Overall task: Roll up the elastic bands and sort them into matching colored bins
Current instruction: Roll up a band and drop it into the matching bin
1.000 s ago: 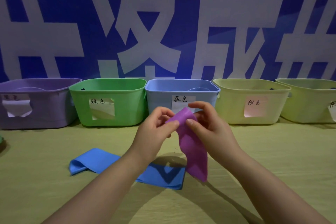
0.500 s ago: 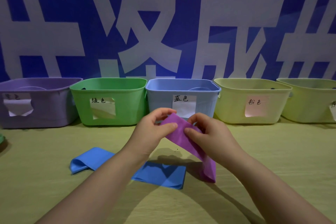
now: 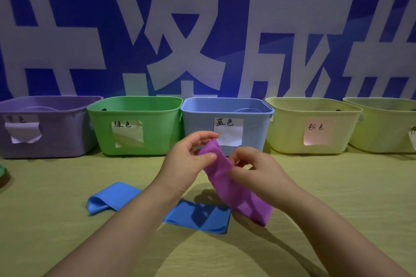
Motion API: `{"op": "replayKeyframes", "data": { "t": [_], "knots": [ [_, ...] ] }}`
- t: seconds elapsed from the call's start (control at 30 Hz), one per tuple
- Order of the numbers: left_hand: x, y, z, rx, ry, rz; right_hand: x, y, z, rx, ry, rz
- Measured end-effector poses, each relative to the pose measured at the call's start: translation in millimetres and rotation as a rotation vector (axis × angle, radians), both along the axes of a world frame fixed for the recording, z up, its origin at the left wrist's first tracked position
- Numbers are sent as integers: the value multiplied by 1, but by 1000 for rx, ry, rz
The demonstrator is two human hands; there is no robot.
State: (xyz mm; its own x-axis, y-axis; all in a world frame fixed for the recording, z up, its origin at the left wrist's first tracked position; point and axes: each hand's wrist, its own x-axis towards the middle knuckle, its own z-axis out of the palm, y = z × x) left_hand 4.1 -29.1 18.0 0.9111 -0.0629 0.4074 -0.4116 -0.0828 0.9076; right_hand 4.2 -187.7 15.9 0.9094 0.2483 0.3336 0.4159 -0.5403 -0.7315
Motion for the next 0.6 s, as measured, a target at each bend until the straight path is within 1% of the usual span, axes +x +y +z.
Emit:
{"op": "replayKeyframes", "data": {
  "t": [0.07,0.13,0.2,0.27,0.33,0.47,0.6],
  "knots": [
    [-2,-3,-2,104,-55,1,1,0,-1,175,19,44],
    [-3,-6,-6,228,-132,32,2,0,-2,290,32,64],
    [-5,-8,-9,323,-227,72,4,1,-4,322,32,64],
    [-6,-10,-10,365,-276,87,6,2,-6,326,16,45],
    [-6,-10,-10,366,-260,88,8,2,-7,351,8,47],
    [-2,-7,-10,239,-154,53,8,1,-5,481,22,84],
    [-2,-7,-9,185,-126,55,6,2,-2,570,33,86]
  ]
}}
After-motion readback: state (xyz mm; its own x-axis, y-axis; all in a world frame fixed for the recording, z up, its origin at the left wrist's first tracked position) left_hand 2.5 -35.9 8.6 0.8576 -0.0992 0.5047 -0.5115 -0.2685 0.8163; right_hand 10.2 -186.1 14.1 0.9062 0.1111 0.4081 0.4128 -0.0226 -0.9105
